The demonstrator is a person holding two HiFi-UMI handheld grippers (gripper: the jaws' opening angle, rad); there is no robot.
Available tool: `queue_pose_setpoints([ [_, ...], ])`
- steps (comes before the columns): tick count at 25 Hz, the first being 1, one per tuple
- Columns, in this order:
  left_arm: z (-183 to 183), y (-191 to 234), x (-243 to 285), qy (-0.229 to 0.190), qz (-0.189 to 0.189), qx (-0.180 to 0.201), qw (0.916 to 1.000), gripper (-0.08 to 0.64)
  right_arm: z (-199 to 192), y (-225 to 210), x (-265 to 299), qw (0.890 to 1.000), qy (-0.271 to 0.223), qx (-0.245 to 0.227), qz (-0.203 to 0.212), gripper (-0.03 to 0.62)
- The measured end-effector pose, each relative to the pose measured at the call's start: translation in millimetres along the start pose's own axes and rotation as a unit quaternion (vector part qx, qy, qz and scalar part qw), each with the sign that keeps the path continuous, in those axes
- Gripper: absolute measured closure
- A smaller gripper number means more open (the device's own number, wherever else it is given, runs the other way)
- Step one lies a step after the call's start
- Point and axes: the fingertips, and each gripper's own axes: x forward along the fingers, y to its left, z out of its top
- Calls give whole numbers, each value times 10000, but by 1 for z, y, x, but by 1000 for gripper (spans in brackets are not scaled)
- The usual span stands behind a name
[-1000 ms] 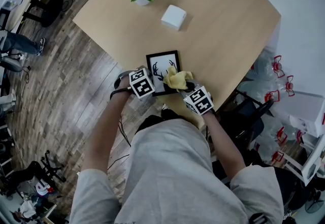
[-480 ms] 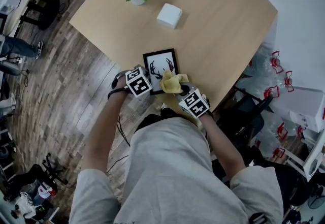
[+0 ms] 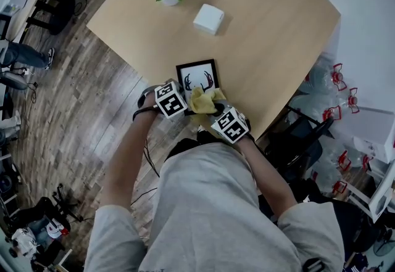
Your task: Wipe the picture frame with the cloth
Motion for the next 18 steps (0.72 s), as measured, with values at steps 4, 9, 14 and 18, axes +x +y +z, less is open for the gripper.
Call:
queue_pose_setpoints([
  [4,-1,-1,0,4,25,14,10000,506,3,-5,2,9999,78,-29,-62,540],
  [9,-1,-1,0,-2,27,24,10000,506,7,-16,8,9993,232,-274,-144,540],
  [14,-1,0,1,-17,34,31,10000,506,15,-26,13,9993,183,-290,-157,540],
  [18,-1,-1,0,-39,24,39,10000,506,21,-32,16,9992,147,-287,-227,540],
])
